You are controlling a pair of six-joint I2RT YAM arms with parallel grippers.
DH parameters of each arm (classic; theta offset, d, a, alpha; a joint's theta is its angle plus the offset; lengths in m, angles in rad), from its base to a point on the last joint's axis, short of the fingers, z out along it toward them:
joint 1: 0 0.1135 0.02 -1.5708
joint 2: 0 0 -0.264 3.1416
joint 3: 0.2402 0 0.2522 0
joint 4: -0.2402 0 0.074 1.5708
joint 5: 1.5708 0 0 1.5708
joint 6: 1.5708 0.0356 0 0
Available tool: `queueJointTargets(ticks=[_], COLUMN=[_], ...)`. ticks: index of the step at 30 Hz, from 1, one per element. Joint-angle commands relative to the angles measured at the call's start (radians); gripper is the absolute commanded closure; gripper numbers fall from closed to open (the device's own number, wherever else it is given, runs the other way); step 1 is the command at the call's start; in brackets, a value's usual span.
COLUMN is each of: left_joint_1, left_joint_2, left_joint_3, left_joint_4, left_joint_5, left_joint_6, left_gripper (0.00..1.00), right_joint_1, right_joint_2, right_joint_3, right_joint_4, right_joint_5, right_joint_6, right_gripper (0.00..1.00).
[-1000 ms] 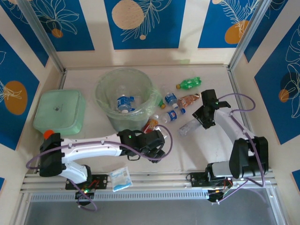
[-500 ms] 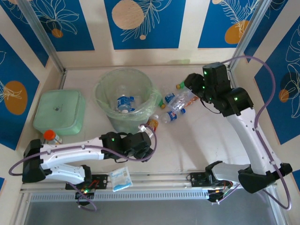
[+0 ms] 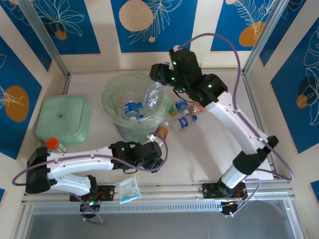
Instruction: Put the plastic bottles in the bin
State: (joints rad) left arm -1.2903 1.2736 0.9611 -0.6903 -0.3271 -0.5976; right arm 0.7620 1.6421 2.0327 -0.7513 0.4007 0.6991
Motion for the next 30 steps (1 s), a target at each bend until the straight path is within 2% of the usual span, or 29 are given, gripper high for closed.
queueJointTargets(ticks=[1,5,14,19,22,25,30], left_joint_1=[0.006,0.009,0.023,0.026,0.026,0.028,0.036], left_joint_2=[-0.004,-0.019,-0.055,-0.06,-0.075,-0.106,-0.144], left_joint_3=[-0.013,-0.02,-0.044,-0.029,-0.013,0.012,0.111], left_joint_4=[0.008,0.002,0.007,-0.002,-0.021,-0.045,-0.089], left_joint_5=[-0.016,-0.026,-0.026,-0.024,-0.032,-0.04,-0.045], left_joint_6=[-0.011,-0.007,-0.005,0.001,0.005,0.011,0.056], left_gripper=[0.15,0.15,0.14,0.14,0.14,0.13,0.12], right_joint_1=[0.028,0.048,0.051,0.054,0.05,0.003,-0.178], right_joint_2=[0.074,0.167,0.214,0.201,0.168,0.099,-0.093], right_joint_3=[0.085,0.161,0.178,0.22,0.221,0.156,-0.124], right_joint_4=[0.024,-0.021,-0.043,-0.07,-0.103,-0.152,-0.149], right_joint_5=[-0.014,0.003,0.015,0.033,0.087,0.113,0.039], right_joint_6=[-0.057,-0.068,-0.064,-0.081,-0.09,-0.049,0.051], right_gripper=[0.47,0.46,0.26,0.23,0.23,0.23,0.2])
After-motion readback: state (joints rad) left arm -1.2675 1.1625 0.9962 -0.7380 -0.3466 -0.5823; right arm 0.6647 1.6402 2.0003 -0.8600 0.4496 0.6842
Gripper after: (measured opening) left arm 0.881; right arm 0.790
